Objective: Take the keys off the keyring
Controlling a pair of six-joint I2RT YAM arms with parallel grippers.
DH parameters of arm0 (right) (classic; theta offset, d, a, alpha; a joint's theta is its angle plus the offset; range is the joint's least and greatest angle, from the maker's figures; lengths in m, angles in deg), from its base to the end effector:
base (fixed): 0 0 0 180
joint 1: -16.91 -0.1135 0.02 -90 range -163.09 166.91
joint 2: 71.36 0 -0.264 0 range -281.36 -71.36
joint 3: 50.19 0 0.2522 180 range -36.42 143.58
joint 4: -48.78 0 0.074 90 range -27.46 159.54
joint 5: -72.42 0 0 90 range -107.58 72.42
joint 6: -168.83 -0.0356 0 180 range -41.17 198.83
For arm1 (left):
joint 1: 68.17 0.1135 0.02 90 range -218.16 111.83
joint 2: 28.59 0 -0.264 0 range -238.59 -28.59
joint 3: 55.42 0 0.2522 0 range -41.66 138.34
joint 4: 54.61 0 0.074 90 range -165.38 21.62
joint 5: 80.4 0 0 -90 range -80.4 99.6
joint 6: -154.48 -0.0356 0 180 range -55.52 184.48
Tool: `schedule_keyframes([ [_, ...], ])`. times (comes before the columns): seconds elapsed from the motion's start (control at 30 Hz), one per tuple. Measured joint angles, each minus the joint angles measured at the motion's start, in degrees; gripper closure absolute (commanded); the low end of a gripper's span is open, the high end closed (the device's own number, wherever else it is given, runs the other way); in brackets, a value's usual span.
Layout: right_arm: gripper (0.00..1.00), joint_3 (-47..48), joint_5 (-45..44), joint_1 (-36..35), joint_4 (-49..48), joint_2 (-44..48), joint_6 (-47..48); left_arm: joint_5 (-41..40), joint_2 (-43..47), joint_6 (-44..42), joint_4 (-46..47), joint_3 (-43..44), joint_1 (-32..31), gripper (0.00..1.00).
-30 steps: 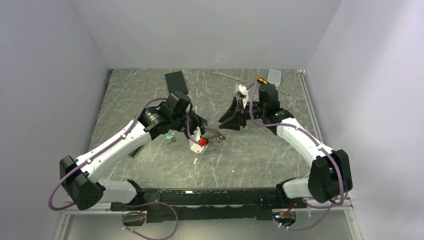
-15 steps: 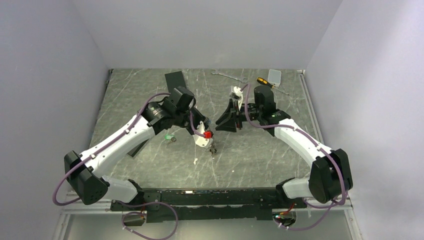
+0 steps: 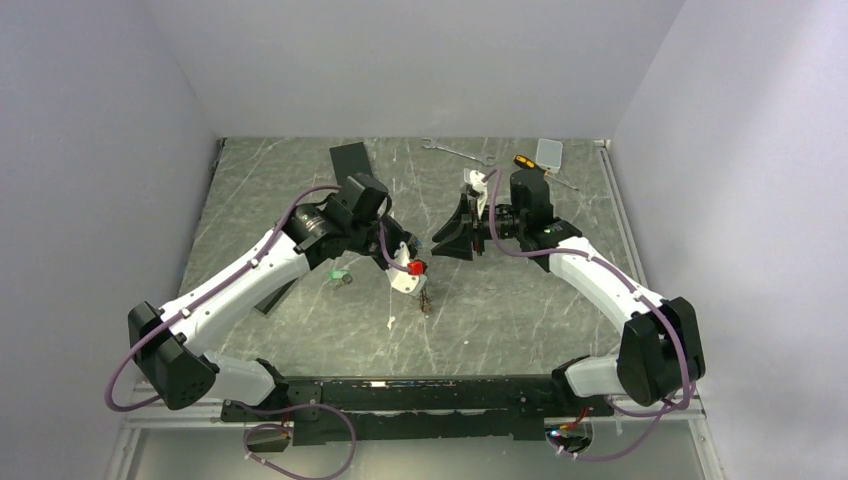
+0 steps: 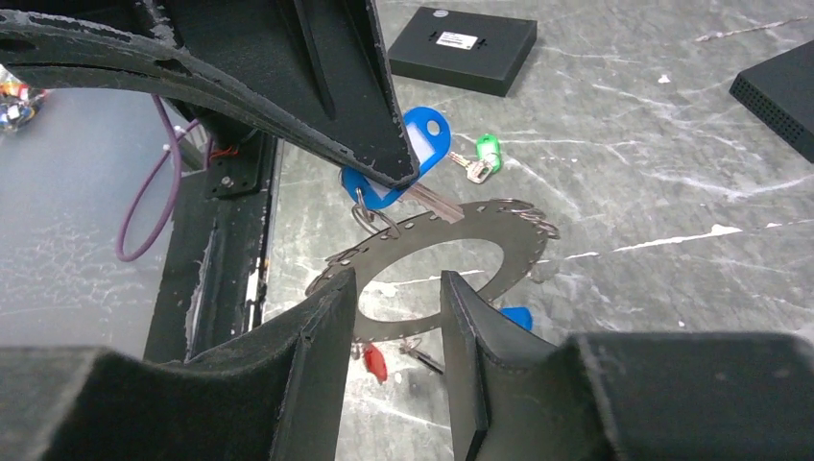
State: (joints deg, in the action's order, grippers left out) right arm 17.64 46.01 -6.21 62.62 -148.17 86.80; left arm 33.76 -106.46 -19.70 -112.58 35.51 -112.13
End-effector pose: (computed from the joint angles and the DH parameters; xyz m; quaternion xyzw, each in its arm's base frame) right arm 0.2557 0.1439 0.2963 -0.4706 0.6040 0.4971 0.4083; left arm 0.1955 -0.2087 0.3534 0.8473 0.3228 -0.0526 0.4185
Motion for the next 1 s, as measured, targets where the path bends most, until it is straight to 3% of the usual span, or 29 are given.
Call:
schedule_keyframes([
  [0.67,0.58,0.0,2.99,-0.76,-4.87,-1.73,6.8,2.69,0.15,1.79,1.44,0.79,0.0,1.0],
  [1.0,0.58,-0.13,3.54,-2.32,-7.54,-2.36,5.31,2.84,6.19,0.26,12.85,-10.49,-0.11,1.0],
])
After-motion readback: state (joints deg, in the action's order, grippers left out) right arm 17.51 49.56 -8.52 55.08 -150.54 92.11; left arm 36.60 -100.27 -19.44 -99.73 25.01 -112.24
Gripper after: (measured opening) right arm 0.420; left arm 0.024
